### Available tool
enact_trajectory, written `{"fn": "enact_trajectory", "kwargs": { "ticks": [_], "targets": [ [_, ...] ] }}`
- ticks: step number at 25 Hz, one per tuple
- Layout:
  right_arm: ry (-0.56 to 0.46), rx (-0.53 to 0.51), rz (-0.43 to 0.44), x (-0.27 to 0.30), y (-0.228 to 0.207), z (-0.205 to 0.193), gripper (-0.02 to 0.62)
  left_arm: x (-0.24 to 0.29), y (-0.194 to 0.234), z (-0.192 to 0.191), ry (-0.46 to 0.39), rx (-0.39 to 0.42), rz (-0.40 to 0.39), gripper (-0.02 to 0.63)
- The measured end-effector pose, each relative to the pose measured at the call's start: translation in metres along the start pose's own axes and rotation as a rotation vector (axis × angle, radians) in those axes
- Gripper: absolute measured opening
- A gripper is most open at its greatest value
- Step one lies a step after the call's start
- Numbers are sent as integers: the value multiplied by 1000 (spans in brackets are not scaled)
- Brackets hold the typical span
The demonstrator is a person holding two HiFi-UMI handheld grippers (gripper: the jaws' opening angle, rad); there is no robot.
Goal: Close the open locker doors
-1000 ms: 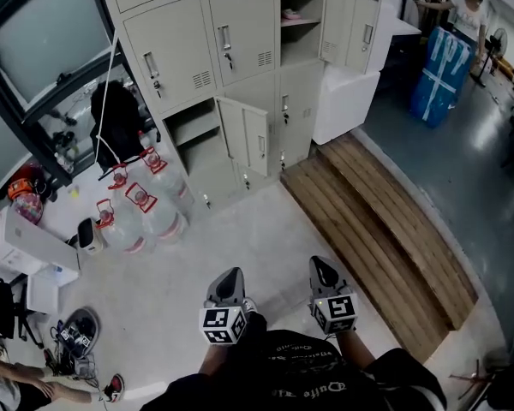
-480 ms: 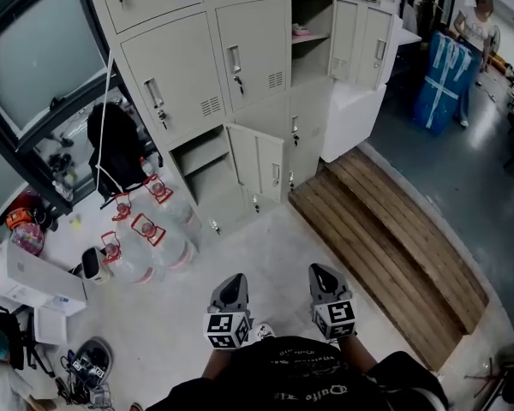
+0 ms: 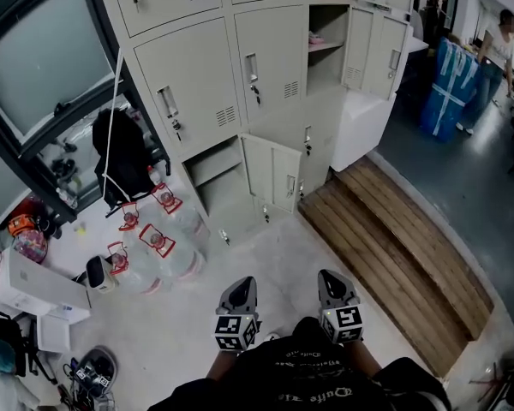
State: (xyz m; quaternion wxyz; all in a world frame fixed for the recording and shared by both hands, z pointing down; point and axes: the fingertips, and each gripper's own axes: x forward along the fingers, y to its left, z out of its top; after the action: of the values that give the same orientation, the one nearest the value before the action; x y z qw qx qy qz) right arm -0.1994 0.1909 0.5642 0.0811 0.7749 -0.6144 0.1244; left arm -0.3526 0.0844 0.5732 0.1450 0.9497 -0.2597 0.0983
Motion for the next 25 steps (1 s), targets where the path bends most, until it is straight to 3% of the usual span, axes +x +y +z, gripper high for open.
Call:
{"fn": "enact_trajectory", "kwargs": {
  "ticks": [9, 25],
  "targets": [
    [-7, 34, 48, 46, -21, 7, 5, 18, 26, -13, 35, -38, 96, 7],
    [-44, -4, 243, 212, -98, 82, 5, 156, 68, 55, -42, -89, 269, 7]
  ]
}}
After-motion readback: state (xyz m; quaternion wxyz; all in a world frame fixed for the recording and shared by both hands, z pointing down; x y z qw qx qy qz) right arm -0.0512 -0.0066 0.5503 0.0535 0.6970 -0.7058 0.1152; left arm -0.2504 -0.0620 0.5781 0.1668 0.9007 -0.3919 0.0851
